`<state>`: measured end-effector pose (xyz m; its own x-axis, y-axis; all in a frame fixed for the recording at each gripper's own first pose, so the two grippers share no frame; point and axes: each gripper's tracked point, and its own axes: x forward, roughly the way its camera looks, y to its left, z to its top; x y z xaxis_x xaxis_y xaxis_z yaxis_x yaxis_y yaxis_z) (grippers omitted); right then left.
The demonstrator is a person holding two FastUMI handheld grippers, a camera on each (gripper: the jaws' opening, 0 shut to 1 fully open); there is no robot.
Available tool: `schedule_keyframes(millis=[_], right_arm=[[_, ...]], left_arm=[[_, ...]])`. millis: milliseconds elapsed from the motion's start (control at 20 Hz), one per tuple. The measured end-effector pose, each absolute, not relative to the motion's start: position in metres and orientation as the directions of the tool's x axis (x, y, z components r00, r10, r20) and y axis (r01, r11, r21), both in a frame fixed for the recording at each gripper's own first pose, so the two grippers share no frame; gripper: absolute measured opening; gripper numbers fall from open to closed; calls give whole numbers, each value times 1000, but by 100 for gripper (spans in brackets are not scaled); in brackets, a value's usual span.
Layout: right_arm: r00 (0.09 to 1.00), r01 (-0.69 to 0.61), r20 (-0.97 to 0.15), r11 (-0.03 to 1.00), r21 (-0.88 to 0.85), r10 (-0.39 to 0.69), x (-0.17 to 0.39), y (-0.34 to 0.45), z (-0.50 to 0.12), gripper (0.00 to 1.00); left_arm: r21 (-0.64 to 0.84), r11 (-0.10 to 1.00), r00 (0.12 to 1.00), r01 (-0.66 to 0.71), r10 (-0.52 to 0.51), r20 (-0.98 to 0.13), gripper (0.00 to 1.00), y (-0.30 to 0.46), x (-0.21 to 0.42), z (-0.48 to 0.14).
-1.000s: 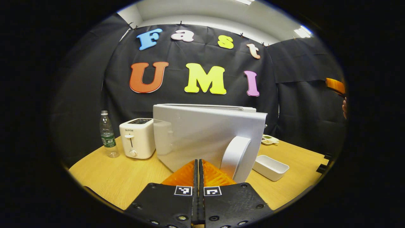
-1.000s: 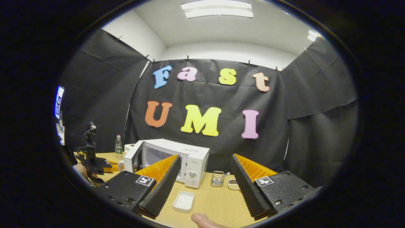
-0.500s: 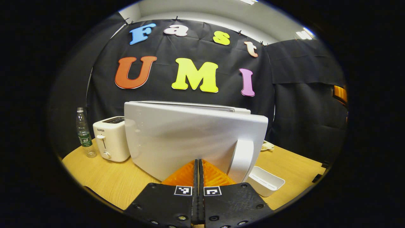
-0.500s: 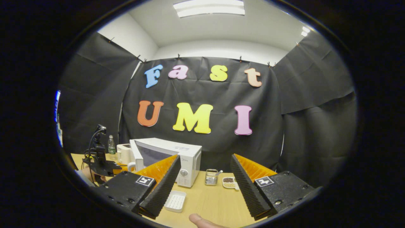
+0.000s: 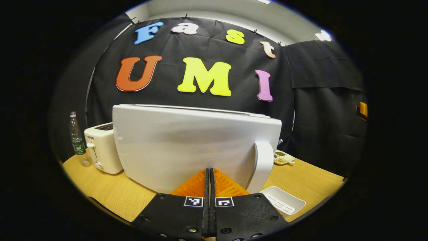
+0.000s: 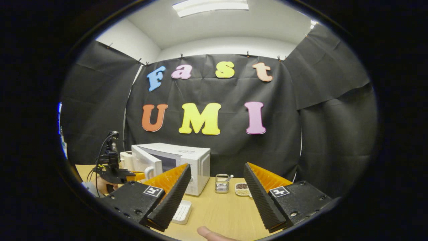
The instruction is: Open the microwave oven with the left hand, put the food in, and close the microwave oven.
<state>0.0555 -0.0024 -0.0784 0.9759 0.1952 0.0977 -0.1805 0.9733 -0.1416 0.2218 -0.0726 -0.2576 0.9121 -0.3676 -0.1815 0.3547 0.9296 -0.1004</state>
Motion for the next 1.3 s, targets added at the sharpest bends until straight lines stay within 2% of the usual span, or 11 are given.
schedule_keyframes(millis=[100,400,450,650,850,900,950,1000,1050,1150,1300], right_arm=[[978,-172,95,976,-137,185,66,-9,-80,96],[973,-206,77,967,-150,219,86,-13,-101,100],[973,-207,70,966,-153,219,89,-16,-105,96],[972,-220,50,965,-140,229,102,-22,-119,96],[968,-239,42,963,-126,246,107,-25,-123,96],[968,-241,37,963,-124,247,106,-24,-123,96],[969,-238,35,963,-123,244,104,-24,-124,96],[970,-235,34,964,-123,240,100,-24,-123,96],[971,-230,34,965,-124,235,97,-23,-121,96],[976,-210,25,969,-133,215,90,-22,-121,100],[985,-170,13,975,-144,174,80,-20,-118,96]], left_arm=[[-102,934,915,343,-357,-189,0,-79,235,-261],[-124,948,928,292,-312,-205,0,-89,271,-268],[-128,952,932,280,-301,-201,0,-90,276,-268],[-123,964,946,235,-256,-201,0,-90,296,-270],[-69,978,958,197,-207,-199,0,-88,298,-269],[-62,980,961,188,-196,-193,10,-88,299,-268],[-57,982,962,179,-187,-201,0,-89,302,-268],[-55,983,951,173,-182,-248,0,-90,307,-277],[-43,986,962,162,-168,-213,0,-90,301,-266],[19,988,962,154,-145,-230,0,-88,306,-277],[61,988,966,141,-124,-225,0,-88,307,-280]])
